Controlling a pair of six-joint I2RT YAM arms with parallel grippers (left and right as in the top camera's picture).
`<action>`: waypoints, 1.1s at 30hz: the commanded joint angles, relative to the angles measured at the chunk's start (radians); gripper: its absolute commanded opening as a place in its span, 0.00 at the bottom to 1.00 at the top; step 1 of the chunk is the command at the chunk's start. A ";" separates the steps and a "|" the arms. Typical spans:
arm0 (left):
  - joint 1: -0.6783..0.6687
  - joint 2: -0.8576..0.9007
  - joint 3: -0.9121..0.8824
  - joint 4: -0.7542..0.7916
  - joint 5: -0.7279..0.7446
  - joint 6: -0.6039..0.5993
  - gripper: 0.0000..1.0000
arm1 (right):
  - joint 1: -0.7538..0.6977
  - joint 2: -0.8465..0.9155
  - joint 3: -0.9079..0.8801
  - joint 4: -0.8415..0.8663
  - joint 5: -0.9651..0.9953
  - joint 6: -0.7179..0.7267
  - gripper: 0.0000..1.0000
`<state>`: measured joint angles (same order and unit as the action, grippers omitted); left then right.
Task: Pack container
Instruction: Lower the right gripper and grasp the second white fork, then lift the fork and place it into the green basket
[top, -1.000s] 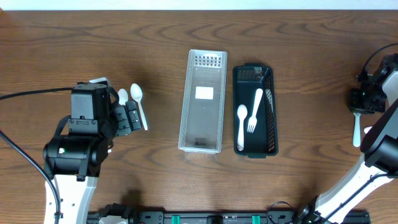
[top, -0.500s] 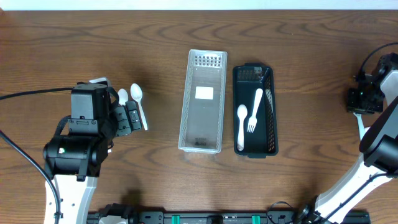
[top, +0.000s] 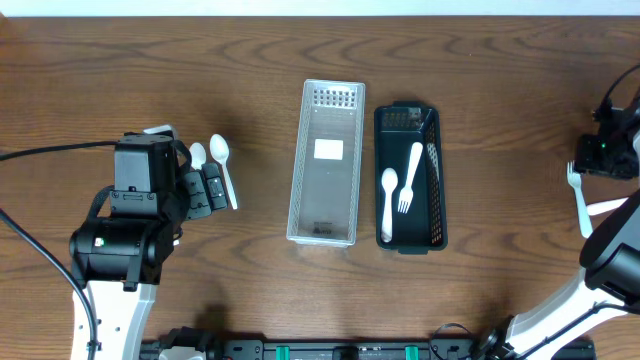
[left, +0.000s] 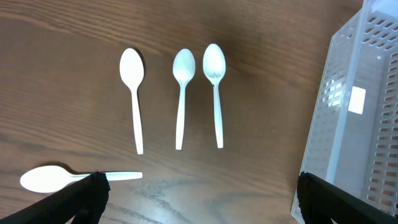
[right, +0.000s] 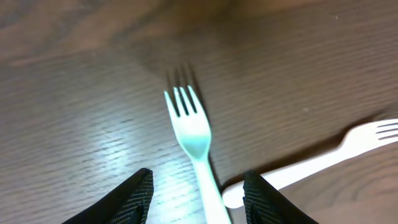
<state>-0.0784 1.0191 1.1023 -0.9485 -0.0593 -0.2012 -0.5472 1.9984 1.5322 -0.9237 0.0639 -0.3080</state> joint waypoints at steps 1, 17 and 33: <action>0.008 -0.001 0.019 -0.013 -0.013 0.018 0.98 | -0.018 0.000 -0.021 -0.002 0.000 -0.026 0.50; 0.008 -0.001 0.019 -0.016 -0.013 0.018 0.98 | -0.041 0.000 -0.179 0.149 -0.045 -0.021 0.55; 0.008 -0.001 0.019 -0.016 -0.013 0.018 0.98 | -0.042 0.000 -0.270 0.232 -0.080 -0.022 0.58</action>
<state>-0.0780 1.0191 1.1023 -0.9623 -0.0593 -0.2016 -0.5804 1.9984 1.2896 -0.7010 -0.0032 -0.3191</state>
